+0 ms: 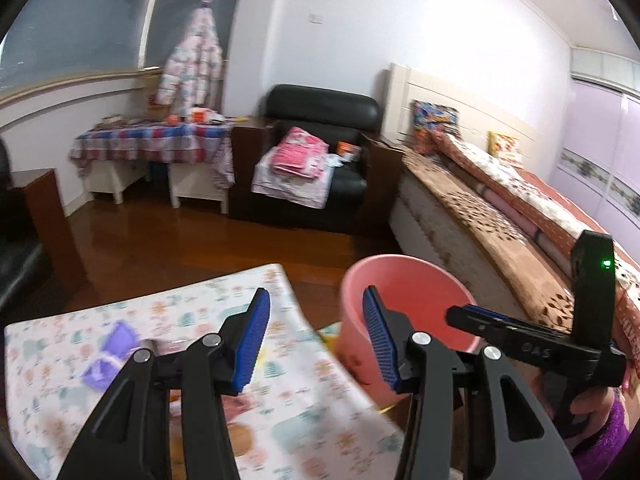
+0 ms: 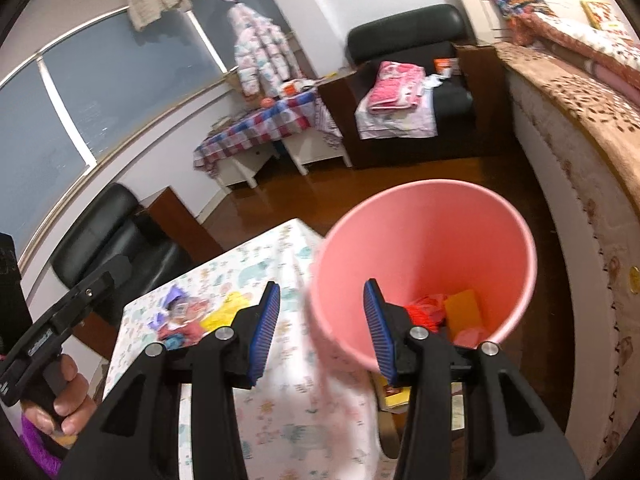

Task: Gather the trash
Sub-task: 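Move both open grippers back over the table items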

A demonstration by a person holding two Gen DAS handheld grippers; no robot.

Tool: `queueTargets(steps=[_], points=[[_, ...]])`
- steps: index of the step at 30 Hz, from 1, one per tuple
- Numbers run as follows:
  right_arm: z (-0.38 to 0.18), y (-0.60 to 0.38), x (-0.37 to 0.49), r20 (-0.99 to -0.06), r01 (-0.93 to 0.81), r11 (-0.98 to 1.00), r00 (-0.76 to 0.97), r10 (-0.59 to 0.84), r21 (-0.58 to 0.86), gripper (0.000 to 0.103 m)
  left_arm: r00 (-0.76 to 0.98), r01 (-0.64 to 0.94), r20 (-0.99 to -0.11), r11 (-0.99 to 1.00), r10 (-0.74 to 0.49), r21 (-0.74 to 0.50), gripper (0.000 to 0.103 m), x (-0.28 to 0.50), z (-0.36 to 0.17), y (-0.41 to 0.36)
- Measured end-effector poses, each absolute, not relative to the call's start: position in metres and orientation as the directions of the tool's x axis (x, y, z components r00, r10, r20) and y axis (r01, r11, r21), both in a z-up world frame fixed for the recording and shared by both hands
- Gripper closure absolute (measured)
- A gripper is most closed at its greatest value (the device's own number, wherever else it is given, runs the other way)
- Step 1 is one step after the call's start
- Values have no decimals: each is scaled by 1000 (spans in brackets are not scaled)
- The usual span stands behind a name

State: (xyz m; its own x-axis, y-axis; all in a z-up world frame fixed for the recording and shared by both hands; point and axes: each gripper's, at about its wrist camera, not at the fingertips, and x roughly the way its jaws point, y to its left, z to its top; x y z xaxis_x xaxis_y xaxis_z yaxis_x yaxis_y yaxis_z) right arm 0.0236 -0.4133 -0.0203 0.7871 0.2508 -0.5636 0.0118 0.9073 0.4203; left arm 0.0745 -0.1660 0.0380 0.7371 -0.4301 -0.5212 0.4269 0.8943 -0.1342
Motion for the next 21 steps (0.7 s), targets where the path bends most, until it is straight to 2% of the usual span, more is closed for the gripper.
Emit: queueTargets(steps=[9,13,16,21], points=[[-14,-349,29,-558,-116,900,749,358,421,59,835,236,-498,970,-233,-58,56,51,37,-67],[-12,-318,34,-562,-178,893,721,405,414,59,845,152,-513,988,-150,-38,62,44,28,-20],[-12,-290,44,-574,-226,884,689,442,409,59,837,98,-536,994,-109,-50,66,45,18,10],[-14,-257,62,-600,-264,864,632,491,429,59,809,70,-580,996,-93,-62,67,49,-2,37]])
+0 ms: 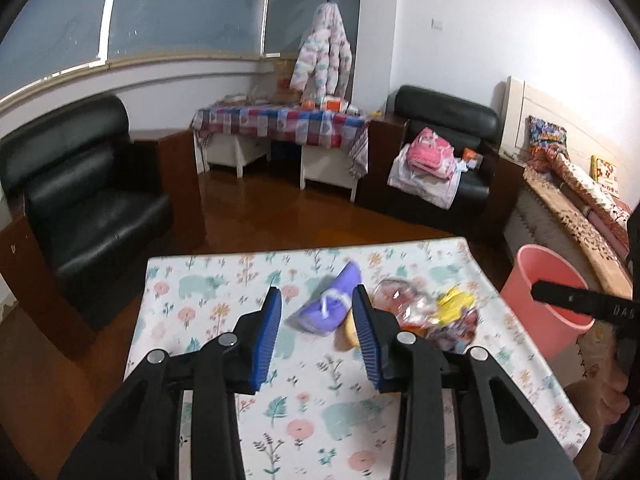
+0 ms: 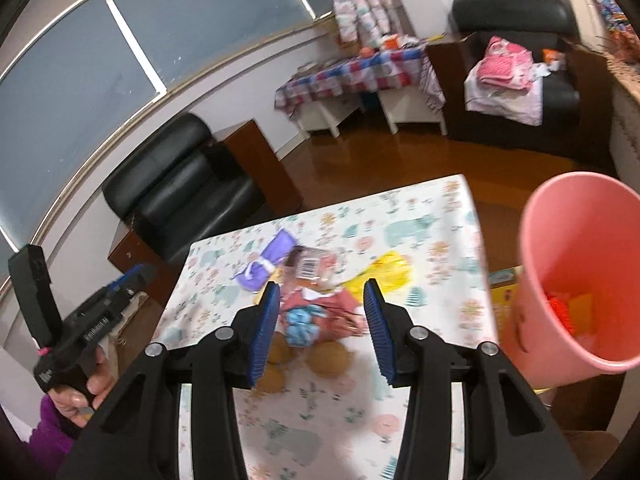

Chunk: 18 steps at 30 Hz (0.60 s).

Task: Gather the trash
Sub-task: 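Move both open grippers back over the table items, then grasp the purple sock with the left gripper while the right grasps the clear barcode snack packet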

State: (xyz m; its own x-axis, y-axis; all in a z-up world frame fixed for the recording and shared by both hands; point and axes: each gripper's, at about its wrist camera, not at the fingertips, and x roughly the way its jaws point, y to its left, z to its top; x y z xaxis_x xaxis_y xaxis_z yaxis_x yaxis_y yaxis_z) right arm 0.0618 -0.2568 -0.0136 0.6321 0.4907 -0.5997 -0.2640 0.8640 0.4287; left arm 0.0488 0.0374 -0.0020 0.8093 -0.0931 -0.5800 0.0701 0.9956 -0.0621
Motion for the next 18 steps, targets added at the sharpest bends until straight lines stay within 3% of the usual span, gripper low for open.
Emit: queueTargets(steps=[14,18], points=[[-22,-235,84,-643,-241,870,594,482,430,59,678,189,-710,978,-192,-85,66,124,-56,17],[-24,-233,89,-654,-237,874,587,477,424,59,656,207,-735,977,-174,-47,61,147,-68,9]])
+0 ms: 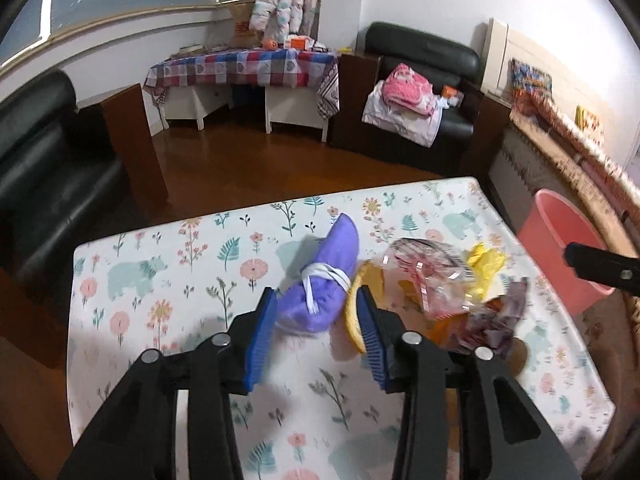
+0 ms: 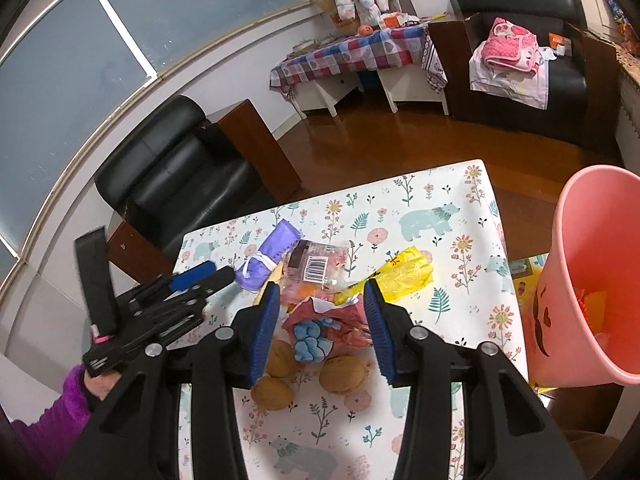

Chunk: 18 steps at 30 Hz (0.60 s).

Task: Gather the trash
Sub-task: 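Grasp the purple sock with the left gripper while the right grasps the clear barcode snack packet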

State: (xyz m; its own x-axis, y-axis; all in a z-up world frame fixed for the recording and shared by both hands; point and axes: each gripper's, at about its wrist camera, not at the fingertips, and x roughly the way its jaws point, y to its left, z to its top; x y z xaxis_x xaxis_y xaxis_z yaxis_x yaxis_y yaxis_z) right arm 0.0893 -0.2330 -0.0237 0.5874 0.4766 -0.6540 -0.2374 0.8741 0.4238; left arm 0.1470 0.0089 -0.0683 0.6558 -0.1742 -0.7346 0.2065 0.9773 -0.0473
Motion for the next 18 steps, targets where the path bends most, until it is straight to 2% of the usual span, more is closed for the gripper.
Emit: queueTargets(steps=[6,11,12,14,18], points=[[-25,-228,101,-670,-245,858,543,507,451,59,625,213,-768,977,-144,-10,59,178,-87,0],[-21,-221,119,-680,-252,835,489,546,490,59,581,235,-795,971,-171,-37,59,190,-101,-4],[-22,-220,124,-680,-248,828,478,556,502,58,586,239,-792,971,-171,-33,59,189,-102,-5],[-25,-218,135,-685,-229,815,449,573,532,46,589,239,-790,970,-173,-35,60,188,-103,-6],[-36,-210,156,-709,-183,810,402,579,557,45,591,230,-784,971,-191,-63,64,183,-104,0]])
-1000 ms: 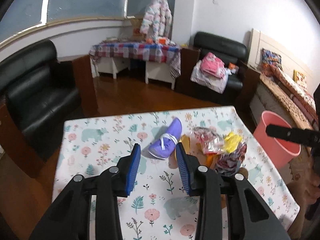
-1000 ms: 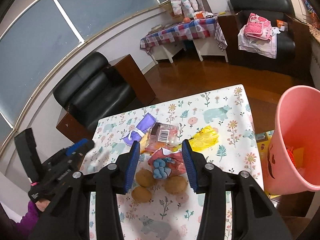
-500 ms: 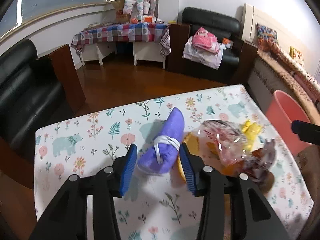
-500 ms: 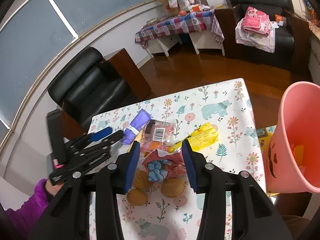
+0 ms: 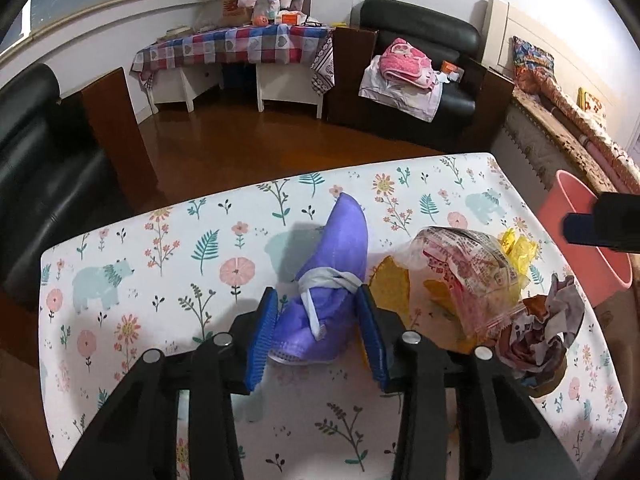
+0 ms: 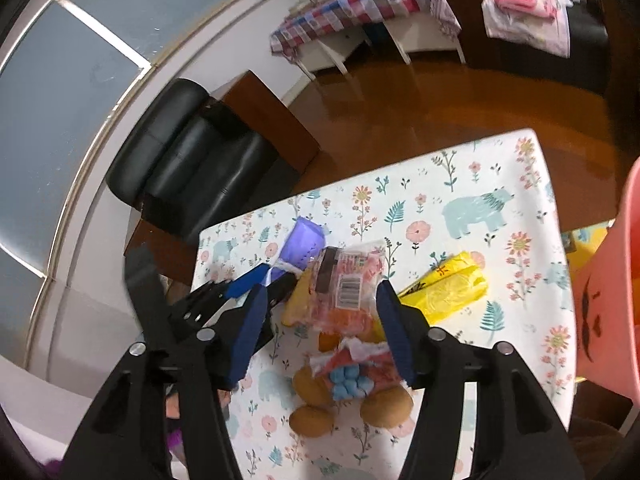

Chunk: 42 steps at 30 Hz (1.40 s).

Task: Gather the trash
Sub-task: 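Grasp the purple sock with the left gripper while the right grasps the clear barcode snack packet, then carry the purple sock and snack packet in both grippers over the pink bucket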

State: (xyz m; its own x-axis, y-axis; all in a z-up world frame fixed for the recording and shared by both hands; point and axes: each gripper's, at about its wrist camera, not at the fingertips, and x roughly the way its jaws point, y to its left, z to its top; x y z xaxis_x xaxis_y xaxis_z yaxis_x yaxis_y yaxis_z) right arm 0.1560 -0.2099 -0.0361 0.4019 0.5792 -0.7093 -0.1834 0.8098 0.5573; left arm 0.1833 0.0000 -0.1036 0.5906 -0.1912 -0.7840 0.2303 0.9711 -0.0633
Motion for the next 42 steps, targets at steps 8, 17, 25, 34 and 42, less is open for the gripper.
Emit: queueTargets(steps=[8,17,25,34,42], points=[[-58,-183,179,-783,-186,849,328,528,494,45,616,208,-762,974,-199,-86,75,161,-98,14],[-80,-163,191,-841,-178,894,304,448,411,45,649,184,-722,970,-240,-158,75,125,-78,30],[-77,-166,183,-809,-192,879,342,478,437,62,669,162,-706,972,-233,-168,75,102,-68,34],[-49,-198,164,-718,-199,834,432,547,515,68,699,151,-671,968,-247,-200,75,89,-47,32],[-28,-227,140,-648,-197,798,489,584,570,68,721,188,-635,960,-279,-208,75,77,-25,10]])
